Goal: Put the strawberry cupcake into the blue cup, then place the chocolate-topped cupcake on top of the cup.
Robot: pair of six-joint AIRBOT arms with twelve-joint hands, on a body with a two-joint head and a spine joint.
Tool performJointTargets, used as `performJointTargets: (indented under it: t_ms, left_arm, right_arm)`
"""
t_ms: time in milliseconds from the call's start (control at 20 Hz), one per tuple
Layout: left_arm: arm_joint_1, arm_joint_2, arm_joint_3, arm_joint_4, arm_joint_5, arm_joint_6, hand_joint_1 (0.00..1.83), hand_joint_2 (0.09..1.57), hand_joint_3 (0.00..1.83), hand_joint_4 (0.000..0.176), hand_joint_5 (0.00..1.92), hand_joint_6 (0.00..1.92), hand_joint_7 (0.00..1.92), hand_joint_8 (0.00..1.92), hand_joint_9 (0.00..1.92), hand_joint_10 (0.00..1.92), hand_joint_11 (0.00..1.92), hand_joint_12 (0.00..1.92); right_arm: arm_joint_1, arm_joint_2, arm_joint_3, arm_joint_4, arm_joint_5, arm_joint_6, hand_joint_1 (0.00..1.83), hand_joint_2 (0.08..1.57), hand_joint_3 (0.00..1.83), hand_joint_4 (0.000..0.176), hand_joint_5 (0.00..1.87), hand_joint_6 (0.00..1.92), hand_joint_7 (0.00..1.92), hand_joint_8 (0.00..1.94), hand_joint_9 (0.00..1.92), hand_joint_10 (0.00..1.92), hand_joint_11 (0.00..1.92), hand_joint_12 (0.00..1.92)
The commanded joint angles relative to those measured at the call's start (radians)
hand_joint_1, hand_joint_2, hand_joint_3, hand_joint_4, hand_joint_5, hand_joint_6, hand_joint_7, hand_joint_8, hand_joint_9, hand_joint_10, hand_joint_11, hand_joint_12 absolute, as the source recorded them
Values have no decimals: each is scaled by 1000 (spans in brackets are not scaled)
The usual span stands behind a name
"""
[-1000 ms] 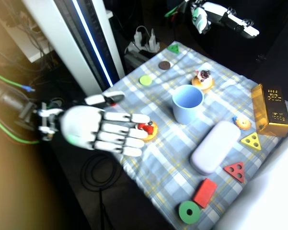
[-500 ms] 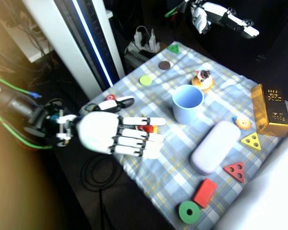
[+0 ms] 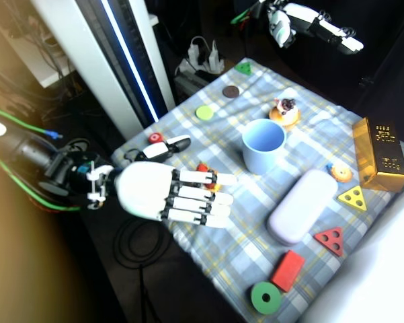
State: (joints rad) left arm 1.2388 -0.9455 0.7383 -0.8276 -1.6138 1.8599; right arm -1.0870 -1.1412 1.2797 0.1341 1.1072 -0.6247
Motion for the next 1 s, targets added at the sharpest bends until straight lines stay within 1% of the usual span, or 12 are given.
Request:
performJointTargets:
  t_ms: [0, 50, 250, 300, 400, 450, 550, 600, 700, 800, 850, 950]
  left_arm:
    - [-6, -1, 2, 42, -120, -5, 0, 832, 0, 67, 148, 0, 94, 1, 0, 0, 0, 0]
    - [-5, -1, 2, 42, -120, -5, 0, 840, 1, 58, 152, 2, 97, 2, 0, 0, 0, 0]
    - [-5, 0, 2, 42, -119, -5, 0, 842, 1, 52, 161, 5, 102, 6, 0, 0, 0, 0]
    - [-4, 0, 2, 42, -119, -5, 0, 839, 0, 61, 163, 5, 105, 6, 0, 0, 0, 0]
    - [-4, 0, 2, 42, -119, -5, 0, 855, 7, 51, 156, 2, 100, 3, 0, 0, 0, 0]
    - [-4, 0, 2, 42, -119, -5, 0, 842, 1, 70, 140, 0, 81, 0, 0, 0, 0, 0]
    - [-3, 0, 2, 42, -119, -5, 0, 861, 9, 69, 149, 5, 91, 5, 0, 0, 0, 0]
    - [-3, 0, 2, 42, -119, -5, 0, 866, 10, 57, 154, 6, 80, 0, 0, 0, 0, 0]
    - [-2, 0, 2, 42, -119, -5, 0, 838, 0, 64, 160, 7, 104, 10, 0, 0, 0, 0]
    - [-2, 0, 2, 42, -119, -5, 0, 843, 0, 65, 155, 4, 102, 7, 0, 0, 0, 0]
    - [-2, 0, 2, 41, -119, -5, 0, 850, 2, 66, 156, 3, 101, 6, 0, 0, 0, 0]
    - [-2, -1, 2, 41, -119, -5, 0, 866, 9, 43, 169, 8, 110, 8, 0, 0, 0, 0]
  right_arm:
    - [7, -21, 8, -5, 50, -31, 390, 795, 8, 78, 294, 17, 408, 8, 219, 16, 0, 0]
    - [7, -27, 15, -5, 43, -31, 371, 813, 12, 80, 305, 16, 415, 8, 236, 18, 0, 0]
    - [7, -41, 29, -4, 21, -31, 410, 837, 2, 78, 353, 4, 514, 8, 335, 12, 21, 8]
    - [7, -43, 31, -4, 19, -31, 428, 848, 4, 84, 357, 3, 537, 12, 350, 13, 27, 11]
    - [8, -44, 32, -4, 18, -31, 445, 872, 11, 81, 362, 4, 564, 17, 360, 13, 32, 12]
    - [8, -44, 32, -4, 18, -31, 461, 899, 6, 71, 370, 2, 596, 10, 385, 10, 41, 17]
    - [9, -44, 32, -4, 18, -31, 497, 981, 4, 70, 423, 4, 685, 6, 454, 8, 104, 50]
    - [9, -44, 32, -4, 18, -31, 532, 1026, 4, 54, 468, 5, 759, 9, 485, 8, 108, 59]
    - [10, -44, 32, -5, 18, -31, 574, 1068, 3, 24, 580, 11, 860, 11, 571, 15, 171, 102]
    - [10, -44, 32, -4, 18, -31, 626, 1097, 3, 27, 681, 9, 873, 4, 645, 17, 298, 191]
    - [10, -44, 32, -4, 18, -31, 704, 1120, 6, 0, 715, 15, 879, 5, 758, 49, 514, 294]
    - [10, -44, 31, -4, 19, -30, 838, 1165, 1, 0, 827, 5, 1005, 5, 966, 22, 679, 411]
